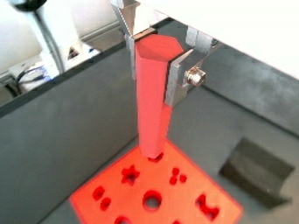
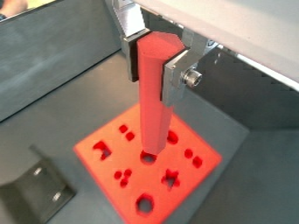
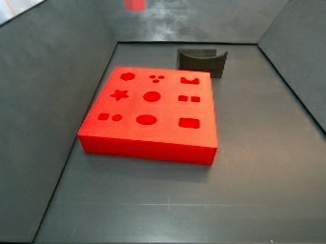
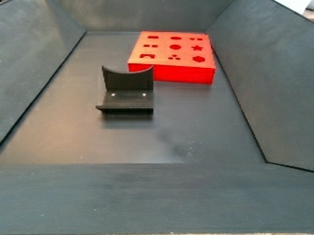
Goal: Pick up the hexagon object. Move up. Move to above the board. Insert the hexagon object.
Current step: Move to above the board, then insert the hexagon object.
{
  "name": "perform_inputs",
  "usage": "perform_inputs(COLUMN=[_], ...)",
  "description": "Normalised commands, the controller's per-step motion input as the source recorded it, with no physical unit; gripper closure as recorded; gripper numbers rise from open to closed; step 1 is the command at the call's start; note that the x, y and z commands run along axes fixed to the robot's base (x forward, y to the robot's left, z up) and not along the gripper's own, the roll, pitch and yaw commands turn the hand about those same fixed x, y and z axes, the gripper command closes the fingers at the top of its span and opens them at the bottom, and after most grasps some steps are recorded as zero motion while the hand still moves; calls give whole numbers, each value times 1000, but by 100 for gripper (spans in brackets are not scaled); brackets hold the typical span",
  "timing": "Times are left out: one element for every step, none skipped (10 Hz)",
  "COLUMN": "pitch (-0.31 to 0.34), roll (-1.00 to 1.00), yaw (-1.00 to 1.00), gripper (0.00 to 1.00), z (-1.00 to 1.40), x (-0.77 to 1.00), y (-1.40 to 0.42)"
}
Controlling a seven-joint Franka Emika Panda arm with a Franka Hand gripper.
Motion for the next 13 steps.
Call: perform_inputs(pitch=[28, 33, 33, 30, 0, 0, -83, -70, -47, -103, -173, -293, -337], roll=[17, 27, 31, 35, -11, 0, 67, 79, 6, -84, -291, -357, -361], yaw=[6, 8, 6, -1, 0, 0, -203, -103, -37, 0, 0, 0, 0], gripper=[100, 100, 100, 100, 100, 100, 100, 100, 100, 100, 100, 100, 100], z=[-71, -49, -21, -5, -17, 0, -260, -503, -400, -514, -471, -220, -149], x=[412, 341, 208, 150, 0, -29, -486, -534, -483, -240, 0, 57, 66], y=[-873, -660, -331, -237, 0, 3, 434, 737, 840, 849, 817, 669, 654])
